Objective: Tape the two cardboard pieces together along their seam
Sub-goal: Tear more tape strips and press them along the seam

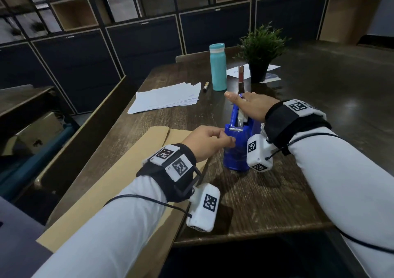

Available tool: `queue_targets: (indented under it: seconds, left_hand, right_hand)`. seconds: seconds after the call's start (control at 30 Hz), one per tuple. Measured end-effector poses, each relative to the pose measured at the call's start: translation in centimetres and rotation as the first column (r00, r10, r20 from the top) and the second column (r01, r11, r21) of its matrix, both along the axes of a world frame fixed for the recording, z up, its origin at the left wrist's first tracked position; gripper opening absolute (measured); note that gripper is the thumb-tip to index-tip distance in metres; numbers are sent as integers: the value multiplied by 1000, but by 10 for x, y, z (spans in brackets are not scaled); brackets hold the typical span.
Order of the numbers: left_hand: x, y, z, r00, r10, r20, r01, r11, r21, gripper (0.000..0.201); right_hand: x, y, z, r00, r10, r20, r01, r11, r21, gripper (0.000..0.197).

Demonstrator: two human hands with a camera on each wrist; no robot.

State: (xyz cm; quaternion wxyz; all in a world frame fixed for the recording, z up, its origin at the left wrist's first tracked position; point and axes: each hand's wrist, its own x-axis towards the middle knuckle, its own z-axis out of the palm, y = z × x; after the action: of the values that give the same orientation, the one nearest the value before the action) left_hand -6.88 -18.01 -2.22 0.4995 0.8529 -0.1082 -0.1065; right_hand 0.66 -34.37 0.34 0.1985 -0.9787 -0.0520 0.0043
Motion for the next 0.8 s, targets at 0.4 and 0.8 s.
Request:
queue_targets:
  seconds: [0.4,0.8]
  left_hand:
    - [-16,66,27,987,-31,155,-11,965,263,23]
    - [-44,130,23,899,127,420,-241,943,231,20]
  right_hand:
    - [-29,10,23,968,127,216,-123,992,-34,73]
    - [-70,96,28,841,535,80,-538,810,234,31]
